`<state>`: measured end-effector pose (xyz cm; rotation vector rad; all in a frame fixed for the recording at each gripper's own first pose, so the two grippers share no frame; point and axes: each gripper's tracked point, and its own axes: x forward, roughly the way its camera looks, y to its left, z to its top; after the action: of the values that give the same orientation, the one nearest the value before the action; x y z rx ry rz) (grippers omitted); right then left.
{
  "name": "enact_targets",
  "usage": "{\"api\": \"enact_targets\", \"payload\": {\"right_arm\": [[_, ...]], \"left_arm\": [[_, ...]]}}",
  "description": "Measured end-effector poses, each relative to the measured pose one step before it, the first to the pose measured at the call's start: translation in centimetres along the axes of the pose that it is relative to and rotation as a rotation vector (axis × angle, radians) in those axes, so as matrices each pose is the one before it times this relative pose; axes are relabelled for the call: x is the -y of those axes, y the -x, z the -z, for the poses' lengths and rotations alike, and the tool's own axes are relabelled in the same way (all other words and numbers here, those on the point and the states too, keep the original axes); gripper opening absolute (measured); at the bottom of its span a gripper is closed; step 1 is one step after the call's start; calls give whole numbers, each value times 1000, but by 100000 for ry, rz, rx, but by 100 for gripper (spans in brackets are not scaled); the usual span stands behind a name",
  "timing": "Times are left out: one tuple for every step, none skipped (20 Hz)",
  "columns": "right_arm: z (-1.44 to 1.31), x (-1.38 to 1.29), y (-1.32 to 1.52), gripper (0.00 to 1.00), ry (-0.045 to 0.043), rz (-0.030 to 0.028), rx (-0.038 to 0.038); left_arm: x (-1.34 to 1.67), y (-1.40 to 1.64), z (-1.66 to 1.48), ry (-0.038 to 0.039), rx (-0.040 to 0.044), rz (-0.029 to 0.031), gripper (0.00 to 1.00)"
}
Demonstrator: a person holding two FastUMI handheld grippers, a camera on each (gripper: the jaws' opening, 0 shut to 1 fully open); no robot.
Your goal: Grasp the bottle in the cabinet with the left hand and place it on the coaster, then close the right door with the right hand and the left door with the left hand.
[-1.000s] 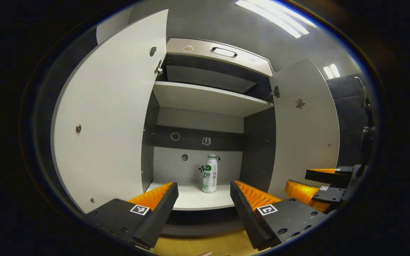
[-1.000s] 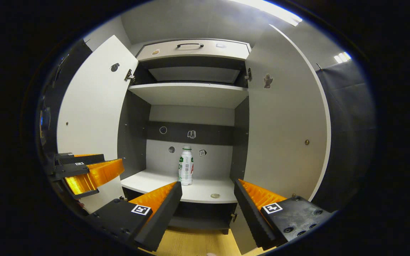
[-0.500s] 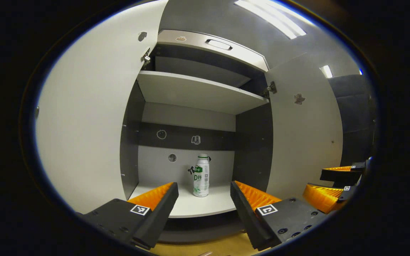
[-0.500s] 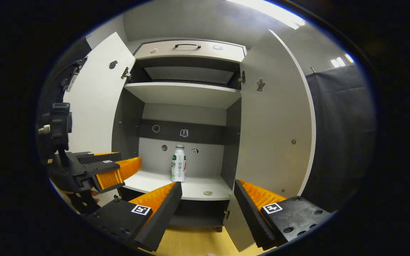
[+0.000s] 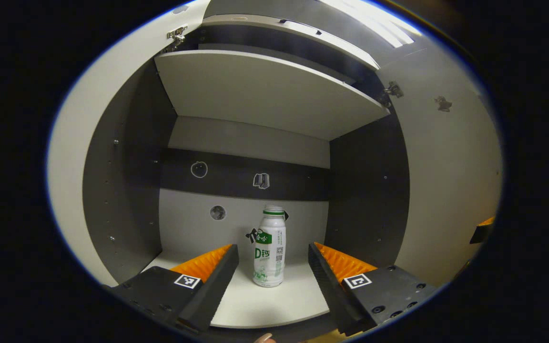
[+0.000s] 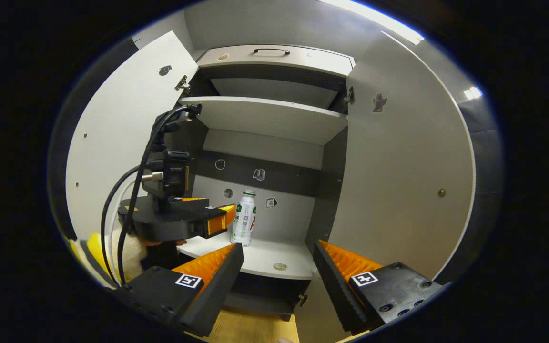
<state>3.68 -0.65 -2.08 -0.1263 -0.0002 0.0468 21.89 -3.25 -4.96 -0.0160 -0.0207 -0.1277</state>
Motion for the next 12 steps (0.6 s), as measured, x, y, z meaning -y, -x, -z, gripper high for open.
{"api": "enact_targets", "payload": {"right_arm": [[352,-28,-550,97,-248,-1395,-530],[303,124,-568,98,126,-898,-136],[254,72,-415,98,125,-664,-19],[202,-72,-446,98,-390,-1058,-301],[224,122,-527,98,-769,-1047,-473],[246,-67,-449,98,-815,-1074,-448],[106,-113,-426,98,-518,-822,-401],[219,30,-353,98,-35,-422,-446],[244,136,-275,98,229,-160,-305],[177,196,-274,98,284,52,-360],[139,196,-305,98,80,146,-358],[208,230,-226,98,-183,174,-401]], "left_arm": [[-21,-1174,168,-541,404,-466,94],[7,-1072,368,-1154,-116,-585,93],[-52,-821,261,-1332,-181,-197,93],[244,-865,284,-1000,257,374,93],[244,-732,111,-573,658,676,93],[210,-793,51,-394,637,898,93],[157,-744,244,-470,310,1053,93],[59,-533,178,-576,-115,463,93],[-102,-870,398,-752,-48,-64,93],[-223,-645,408,-566,-531,-501,93],[-267,-530,453,-549,-956,-716,93],[-234,-520,477,-316,-785,-902,93]]}}
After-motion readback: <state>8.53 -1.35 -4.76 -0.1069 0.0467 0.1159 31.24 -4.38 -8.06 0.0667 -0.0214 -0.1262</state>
